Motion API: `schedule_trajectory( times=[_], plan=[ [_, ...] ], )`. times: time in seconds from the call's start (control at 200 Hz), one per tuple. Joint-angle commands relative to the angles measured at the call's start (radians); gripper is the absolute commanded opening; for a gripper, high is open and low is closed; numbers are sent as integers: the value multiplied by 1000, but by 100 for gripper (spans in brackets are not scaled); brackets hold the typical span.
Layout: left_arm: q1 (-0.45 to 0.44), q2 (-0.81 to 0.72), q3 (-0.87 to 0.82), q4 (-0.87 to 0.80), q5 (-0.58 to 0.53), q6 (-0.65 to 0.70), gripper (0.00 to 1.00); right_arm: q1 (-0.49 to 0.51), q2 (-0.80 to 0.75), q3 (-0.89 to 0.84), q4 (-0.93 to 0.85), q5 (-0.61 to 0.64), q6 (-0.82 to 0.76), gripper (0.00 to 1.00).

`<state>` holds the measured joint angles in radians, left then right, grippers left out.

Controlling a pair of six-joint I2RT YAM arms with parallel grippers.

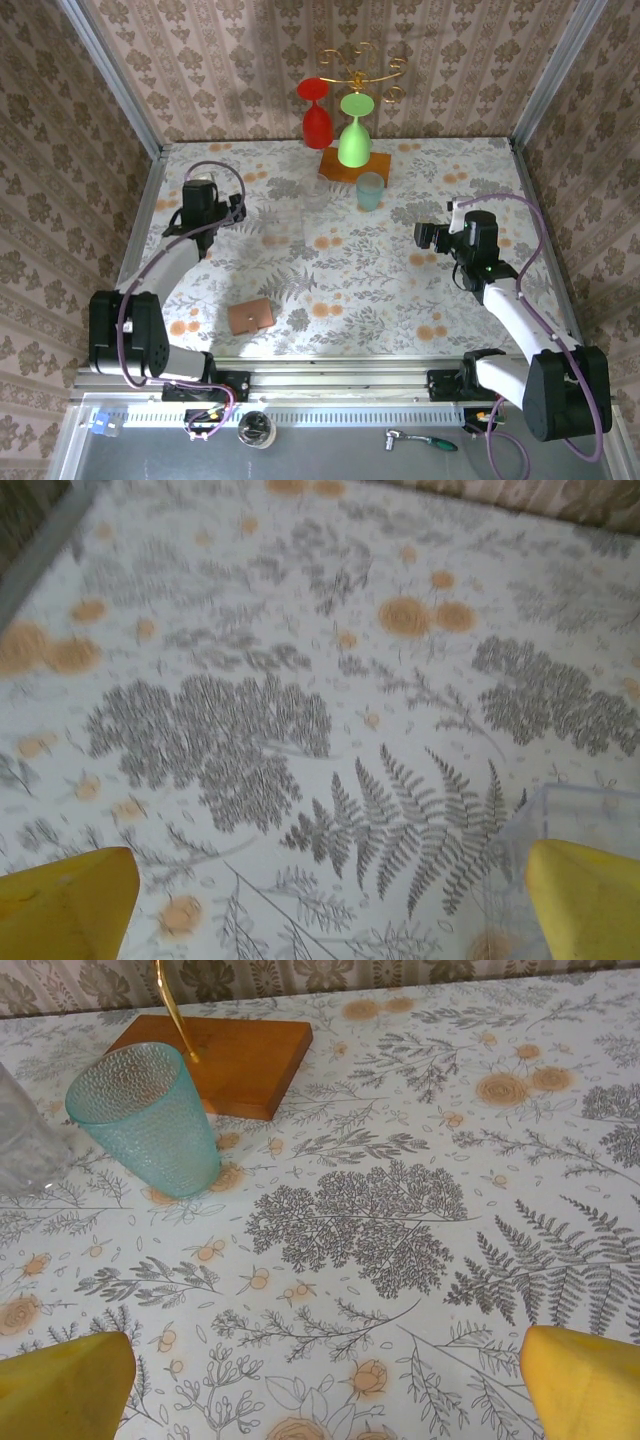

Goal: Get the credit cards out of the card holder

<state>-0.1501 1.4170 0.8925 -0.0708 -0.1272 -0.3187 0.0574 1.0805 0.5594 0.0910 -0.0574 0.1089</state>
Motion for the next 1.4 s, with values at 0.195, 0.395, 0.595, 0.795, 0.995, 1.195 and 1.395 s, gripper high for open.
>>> schedule_trajectory(
  times=[0.195, 0.395, 0.595, 0.795, 0.995, 1.195, 1.395],
  plan=[
    [-16, 143, 118, -181, 148, -118, 100, 7, -33, -16, -40, 42, -11, 100],
    [-42, 238, 230, -265, 178, -122, 93, 7, -39, -20, -50, 56, -33, 100],
    [-71, 321, 340, -321, 219, -114, 83, 5, -37, -28, -45, 57, -35, 100],
    [-83, 411, 428, -335, 331, -109, 80, 5, -37, -27, -45, 57, -37, 100],
    [-86, 500, 509, -374, 393, -81, 79, 5, -35, -24, -45, 50, -37, 100],
    [-108, 537, 542, -371, 459, -29, 80, 5, -32, -27, -43, 49, -35, 100],
    [-148, 539, 530, -365, 481, 12, 81, 5, -32, -27, -45, 47, -32, 100]
  ],
)
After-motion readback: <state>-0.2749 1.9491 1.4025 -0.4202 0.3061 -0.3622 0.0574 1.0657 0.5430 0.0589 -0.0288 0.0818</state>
